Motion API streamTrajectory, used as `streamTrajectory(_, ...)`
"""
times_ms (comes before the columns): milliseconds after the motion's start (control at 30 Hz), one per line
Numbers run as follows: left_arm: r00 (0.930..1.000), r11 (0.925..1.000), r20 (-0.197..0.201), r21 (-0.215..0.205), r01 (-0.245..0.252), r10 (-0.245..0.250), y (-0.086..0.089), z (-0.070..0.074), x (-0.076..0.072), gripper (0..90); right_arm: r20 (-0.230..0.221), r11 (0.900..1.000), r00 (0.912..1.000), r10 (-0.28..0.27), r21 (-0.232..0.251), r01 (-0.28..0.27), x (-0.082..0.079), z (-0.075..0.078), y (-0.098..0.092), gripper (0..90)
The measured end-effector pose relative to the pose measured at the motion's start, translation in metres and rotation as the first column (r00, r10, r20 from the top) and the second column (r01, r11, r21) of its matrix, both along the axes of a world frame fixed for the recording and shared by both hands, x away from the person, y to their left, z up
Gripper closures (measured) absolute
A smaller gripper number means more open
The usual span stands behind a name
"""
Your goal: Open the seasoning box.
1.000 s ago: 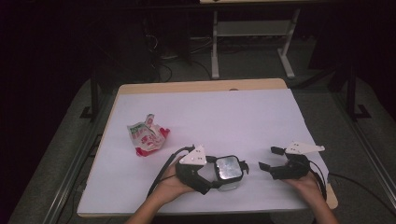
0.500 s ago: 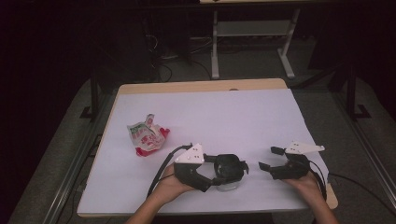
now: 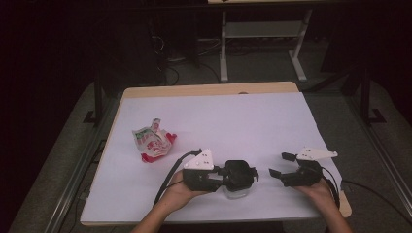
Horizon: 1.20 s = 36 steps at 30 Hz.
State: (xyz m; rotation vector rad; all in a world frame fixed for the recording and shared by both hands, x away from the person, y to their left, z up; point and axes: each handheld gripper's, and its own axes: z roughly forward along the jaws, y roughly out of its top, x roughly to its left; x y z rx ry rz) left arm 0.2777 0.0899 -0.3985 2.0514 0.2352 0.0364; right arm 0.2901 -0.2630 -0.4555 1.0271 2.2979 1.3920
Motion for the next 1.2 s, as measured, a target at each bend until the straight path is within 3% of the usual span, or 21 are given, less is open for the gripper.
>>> streamTrajectory(100, 0.9997, 0.9996, -0.008, 0.012, -0.025, 0.025, 0.0, 0.0, 0.003, 83.9, 0.0, 1.0, 1.0, -0.002, 0.001, 0.002, 0.0, 0.0, 0.0, 14.6)
streamTrajectory(233, 1.0, 0.9994, 0.006, 0.035, -0.005, 0.004, -0.002, 0.002, 0.006, 89.8, 0.003, 1.0, 1.0, -0.003, 0.0, 0.003, 0.0, 0.0, 0.0, 14.6)
streamTrajectory(400, 0.9999, 0.999, 0.004, 0.043, 0.011, -0.012, -0.003, 0.002, 0.007, 89.9, 0.003, 1.0, 1.0, -0.006, 0.003, 0.006, 0.0, 0.0, 0.0, 14.6)
streamTrajectory(500, 0.9996, 0.9995, -0.025, 0.026, 0.015, -0.015, -0.003, 0.003, 0.008, 90.0, 0.004, 1.0, 1.0, -0.006, 0.001, 0.006, 0.0, 0.0, 0.0, 14.5)
streamTrajectory(667, 0.9995, 0.9988, -0.002, 0.037, 0.03, -0.03, -0.005, 0.014, 0.008, 90.0, 0.003, 1.0, 1.0, -0.007, 0.0, 0.007, 0.0, 0.0, 0.0, 14.5)
streamTrajectory(1200, 0.999, 0.9986, 0.003, 0.026, 0.045, -0.045, -0.016, 0.032, 0.013, 90.0, 0.003, 1.0, 1.0, -0.004, 0.004, 0.004, 0.0, 0.0, -0.001, 14.4)
